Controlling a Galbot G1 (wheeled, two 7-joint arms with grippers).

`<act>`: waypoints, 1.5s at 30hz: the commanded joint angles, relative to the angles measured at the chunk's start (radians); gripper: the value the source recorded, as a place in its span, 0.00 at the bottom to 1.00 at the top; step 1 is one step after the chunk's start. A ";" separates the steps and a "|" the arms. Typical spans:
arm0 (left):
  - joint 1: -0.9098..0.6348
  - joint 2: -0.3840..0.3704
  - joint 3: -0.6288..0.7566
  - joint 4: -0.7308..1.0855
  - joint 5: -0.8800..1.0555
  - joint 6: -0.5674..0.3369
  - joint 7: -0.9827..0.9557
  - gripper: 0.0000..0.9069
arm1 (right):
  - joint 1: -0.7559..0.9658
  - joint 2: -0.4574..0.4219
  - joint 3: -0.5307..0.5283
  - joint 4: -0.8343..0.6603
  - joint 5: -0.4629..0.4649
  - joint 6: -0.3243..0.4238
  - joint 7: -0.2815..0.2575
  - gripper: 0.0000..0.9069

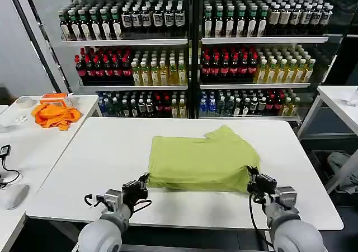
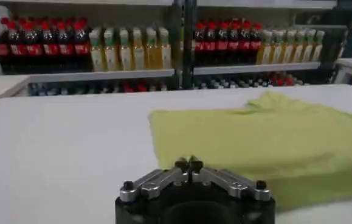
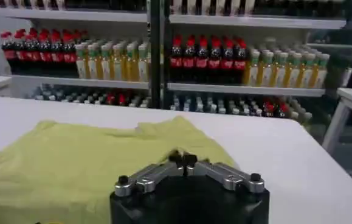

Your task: Fold and organize the clothes.

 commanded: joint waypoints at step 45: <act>-0.059 -0.052 0.022 0.184 0.000 -0.023 0.001 0.01 | -0.104 0.040 0.109 -0.200 -0.028 0.001 -0.049 0.00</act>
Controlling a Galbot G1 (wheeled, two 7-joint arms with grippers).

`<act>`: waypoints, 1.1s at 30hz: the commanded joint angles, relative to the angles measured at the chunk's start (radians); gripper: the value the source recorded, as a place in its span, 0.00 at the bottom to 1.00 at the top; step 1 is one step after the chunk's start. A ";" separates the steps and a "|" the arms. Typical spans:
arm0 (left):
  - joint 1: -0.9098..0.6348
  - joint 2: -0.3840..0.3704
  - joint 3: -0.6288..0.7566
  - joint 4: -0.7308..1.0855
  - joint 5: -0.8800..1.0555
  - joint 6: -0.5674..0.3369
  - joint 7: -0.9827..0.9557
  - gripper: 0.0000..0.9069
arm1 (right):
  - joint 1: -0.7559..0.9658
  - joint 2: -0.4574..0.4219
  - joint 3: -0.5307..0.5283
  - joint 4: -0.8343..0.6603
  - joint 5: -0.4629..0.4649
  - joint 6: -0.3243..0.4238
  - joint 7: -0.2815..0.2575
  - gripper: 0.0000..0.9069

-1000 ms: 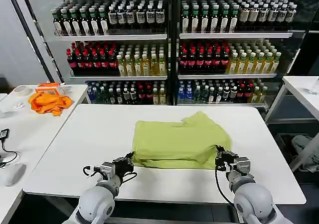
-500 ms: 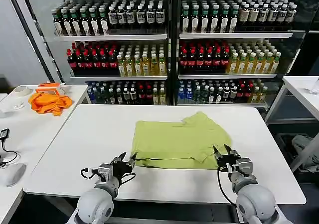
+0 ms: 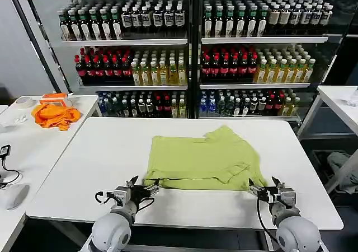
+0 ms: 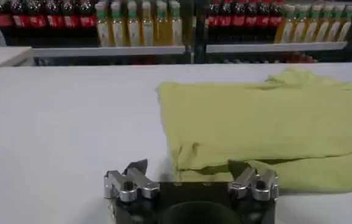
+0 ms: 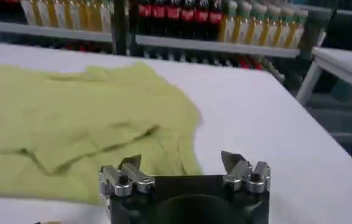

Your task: Fold and organize the clothes.

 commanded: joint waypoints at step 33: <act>0.453 0.032 -0.090 -0.428 -0.017 0.017 0.008 0.01 | -0.489 -0.044 0.188 0.367 -0.043 -0.003 -0.010 0.12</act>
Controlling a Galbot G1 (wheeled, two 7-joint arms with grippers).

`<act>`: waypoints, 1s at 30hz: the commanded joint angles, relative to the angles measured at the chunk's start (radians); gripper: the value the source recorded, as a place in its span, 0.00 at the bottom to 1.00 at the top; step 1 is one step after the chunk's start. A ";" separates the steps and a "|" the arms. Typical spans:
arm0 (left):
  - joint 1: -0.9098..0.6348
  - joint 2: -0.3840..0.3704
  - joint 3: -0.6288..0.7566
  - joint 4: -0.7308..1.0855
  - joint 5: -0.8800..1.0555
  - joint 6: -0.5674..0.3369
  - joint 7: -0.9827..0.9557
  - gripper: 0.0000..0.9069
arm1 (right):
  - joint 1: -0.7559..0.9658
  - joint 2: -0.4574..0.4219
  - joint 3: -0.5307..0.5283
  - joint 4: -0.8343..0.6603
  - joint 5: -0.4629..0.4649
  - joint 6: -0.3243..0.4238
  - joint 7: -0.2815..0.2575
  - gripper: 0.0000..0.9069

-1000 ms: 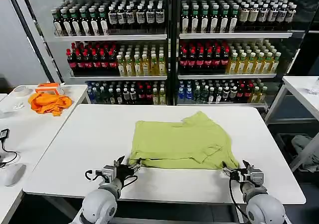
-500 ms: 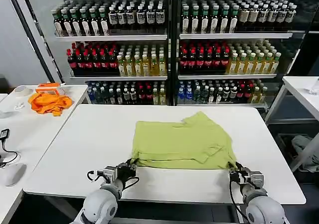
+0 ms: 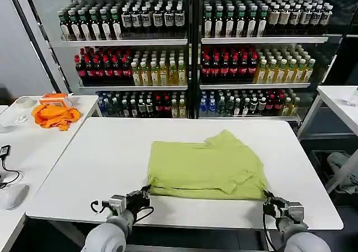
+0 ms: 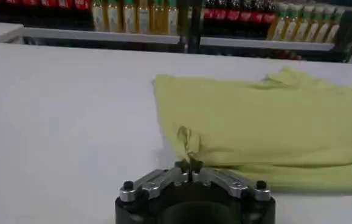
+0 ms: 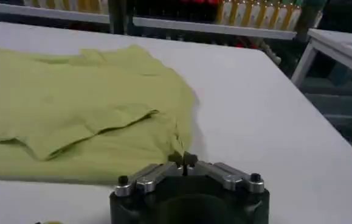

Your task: Fold and organize the clothes.

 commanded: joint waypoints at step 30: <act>-0.577 0.086 0.142 0.434 -0.151 0.001 -0.046 1.00 | 1.073 0.021 -0.598 -0.705 0.202 0.000 0.055 1.00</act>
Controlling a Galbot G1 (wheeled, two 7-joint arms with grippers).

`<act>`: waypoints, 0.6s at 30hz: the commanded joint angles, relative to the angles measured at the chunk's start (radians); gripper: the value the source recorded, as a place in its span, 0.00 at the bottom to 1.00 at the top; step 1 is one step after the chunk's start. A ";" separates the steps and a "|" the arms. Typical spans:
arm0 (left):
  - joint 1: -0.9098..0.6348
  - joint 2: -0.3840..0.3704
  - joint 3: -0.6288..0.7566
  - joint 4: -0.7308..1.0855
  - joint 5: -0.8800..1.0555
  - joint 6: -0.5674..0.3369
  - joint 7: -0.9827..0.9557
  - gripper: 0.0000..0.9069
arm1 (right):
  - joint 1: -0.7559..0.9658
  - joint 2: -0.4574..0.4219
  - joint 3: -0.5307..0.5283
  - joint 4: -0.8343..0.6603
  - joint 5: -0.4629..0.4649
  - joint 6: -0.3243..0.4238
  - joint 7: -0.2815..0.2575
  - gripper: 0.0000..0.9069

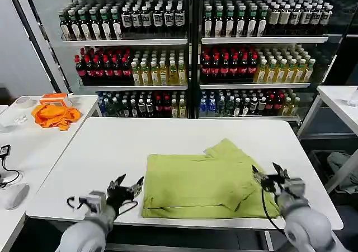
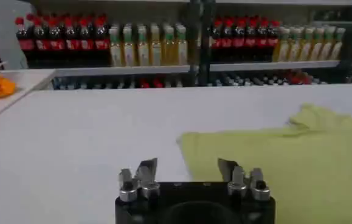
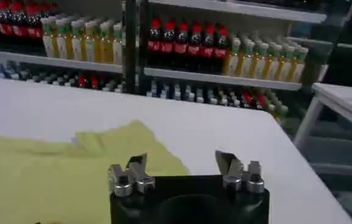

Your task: Fold and organize the clothes.

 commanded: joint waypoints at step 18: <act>-0.483 -0.090 0.279 0.518 -0.069 -0.001 0.025 1.00 | 0.559 0.190 -0.367 -0.663 0.074 0.000 -0.030 1.00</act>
